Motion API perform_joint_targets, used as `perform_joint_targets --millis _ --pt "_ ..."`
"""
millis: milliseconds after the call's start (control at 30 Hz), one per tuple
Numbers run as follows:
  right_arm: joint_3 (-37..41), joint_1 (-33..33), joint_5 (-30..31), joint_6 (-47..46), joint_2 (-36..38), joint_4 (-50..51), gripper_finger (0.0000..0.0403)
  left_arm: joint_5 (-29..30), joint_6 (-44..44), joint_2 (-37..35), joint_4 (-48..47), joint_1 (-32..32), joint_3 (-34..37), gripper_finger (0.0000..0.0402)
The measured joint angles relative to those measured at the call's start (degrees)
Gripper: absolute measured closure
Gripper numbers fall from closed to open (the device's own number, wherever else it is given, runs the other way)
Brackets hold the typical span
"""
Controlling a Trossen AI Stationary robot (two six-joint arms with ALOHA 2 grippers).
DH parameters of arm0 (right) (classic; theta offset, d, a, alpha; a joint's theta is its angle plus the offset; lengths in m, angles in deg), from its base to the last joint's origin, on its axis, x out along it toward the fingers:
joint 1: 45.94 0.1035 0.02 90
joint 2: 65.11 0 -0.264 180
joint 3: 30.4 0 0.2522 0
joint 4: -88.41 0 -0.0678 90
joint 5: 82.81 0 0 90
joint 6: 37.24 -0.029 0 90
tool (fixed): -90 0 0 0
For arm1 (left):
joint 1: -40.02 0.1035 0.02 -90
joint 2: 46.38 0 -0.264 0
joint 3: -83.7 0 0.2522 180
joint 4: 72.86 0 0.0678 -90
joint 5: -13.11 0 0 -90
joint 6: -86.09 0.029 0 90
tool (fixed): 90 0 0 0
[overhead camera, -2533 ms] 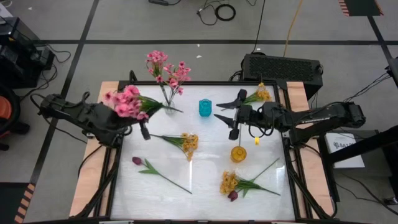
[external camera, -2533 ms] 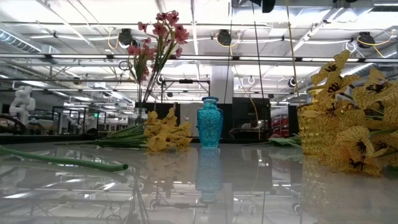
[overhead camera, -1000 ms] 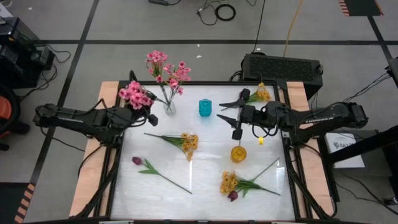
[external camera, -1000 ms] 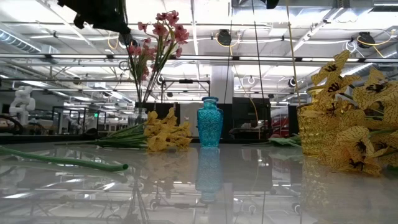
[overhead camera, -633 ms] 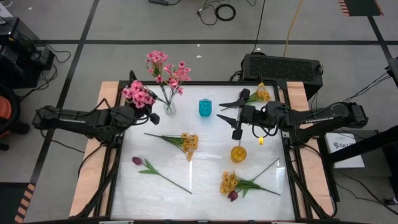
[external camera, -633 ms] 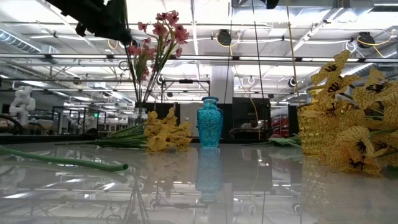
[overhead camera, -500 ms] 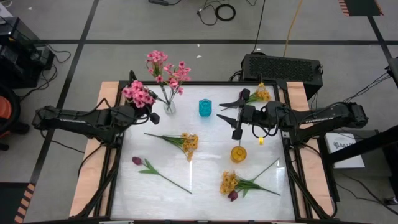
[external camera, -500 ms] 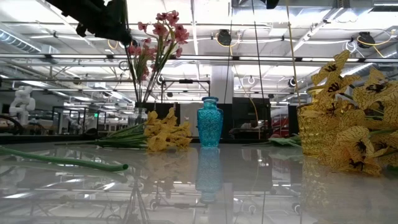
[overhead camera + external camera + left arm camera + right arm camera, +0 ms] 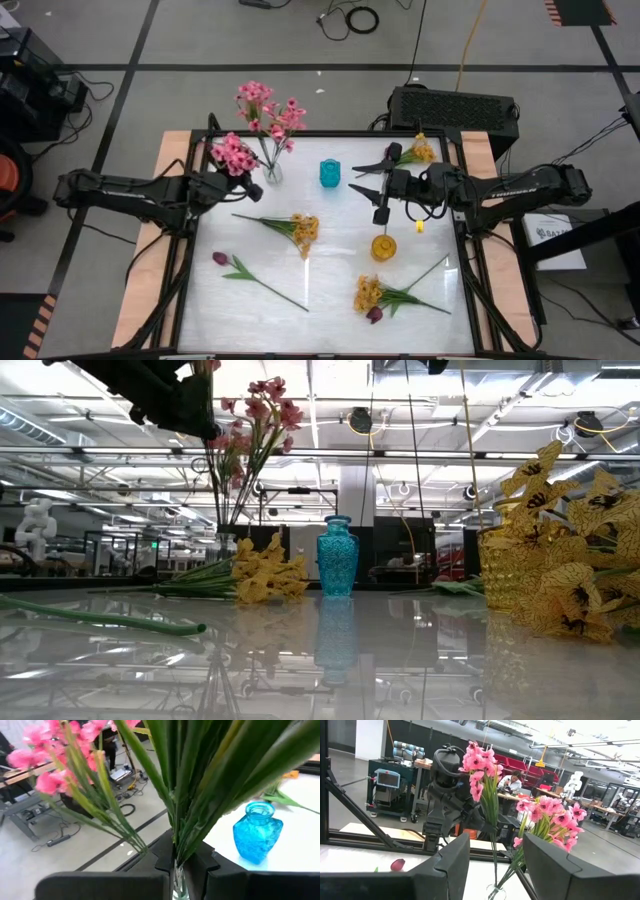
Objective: Sort flowers into vase by color
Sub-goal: Put the pink flowers into the transparent vase
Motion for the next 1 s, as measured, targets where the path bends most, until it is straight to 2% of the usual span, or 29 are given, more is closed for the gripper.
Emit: perform_joint_targets --millis 400,500,800,867,1000 --pt "0.0 0.01 -0.01 0.0 0.0 0.01 0.0227 0.66 -0.15 0.19 0.0 0.0 0.0 0.0365" --pt "0.0 0.01 -0.01 0.01 0.0 0.01 0.0227 0.64 -1.24 0.19 -0.21 0.0 0.0 0.034" --pt "0.0 0.0 -0.01 0.0 0.0 0.01 0.0227 1.61 -1.51 0.19 -0.7 0.0 0.0 0.0226" --pt "0.0 0.0 0.0 0.0 0.0 -0.01 0.0227 3.63 -1.42 0.19 -0.73 0.0 0.0 0.0217" --pt "0.0 -0.01 0.02 0.02 0.0 0.01 0.0227 3.94 -0.09 0.16 -0.96 0.0 0.0 0.0215"
